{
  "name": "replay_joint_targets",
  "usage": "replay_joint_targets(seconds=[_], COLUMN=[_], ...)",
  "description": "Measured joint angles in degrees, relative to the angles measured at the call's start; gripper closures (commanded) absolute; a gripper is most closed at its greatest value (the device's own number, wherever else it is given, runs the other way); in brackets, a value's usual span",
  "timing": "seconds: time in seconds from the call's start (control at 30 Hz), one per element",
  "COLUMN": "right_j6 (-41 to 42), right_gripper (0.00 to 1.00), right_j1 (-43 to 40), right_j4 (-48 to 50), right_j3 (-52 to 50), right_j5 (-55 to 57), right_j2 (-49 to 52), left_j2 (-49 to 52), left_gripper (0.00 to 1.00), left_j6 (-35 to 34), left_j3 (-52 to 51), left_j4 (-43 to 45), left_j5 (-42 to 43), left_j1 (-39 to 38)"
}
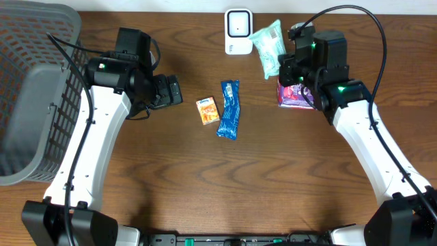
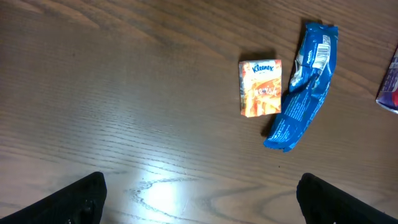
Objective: Scan the item barcode
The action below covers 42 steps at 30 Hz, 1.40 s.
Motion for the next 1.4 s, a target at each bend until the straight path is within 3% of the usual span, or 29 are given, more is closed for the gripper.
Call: replay_joint_targets(seconds=[0.37,0.67,1.23,1.4], right_j6=[3.54,0.63,2.6,3.02], right_gripper=[0.99,0.99,0.99,0.91], right_j1=[-3.17,-7.13,-9.09,-8.09], right_j4=[-6.01,-11.89,-13.73,-14.99], right_j3=[0.0,0.0,-1.18,-1.22], right_j5=[25.92,52.0,66.86,65.99], right_j2=[-0.63,-0.31,22.12,26.1], left_j2=[0.0,0.0,0.0,0.0], left_gripper=[0.02,0.02,0.02,0.02], left_j6=[0.0,0.0,0.0,0.0], left_j3=[0.0,0.0,0.0,0.0], left_j4=[0.0,0.0,0.0,0.0], left_j5=[-0.02,0.0,0.0,-0.02], left_j1=[0.02,0.0,0.02,0.02])
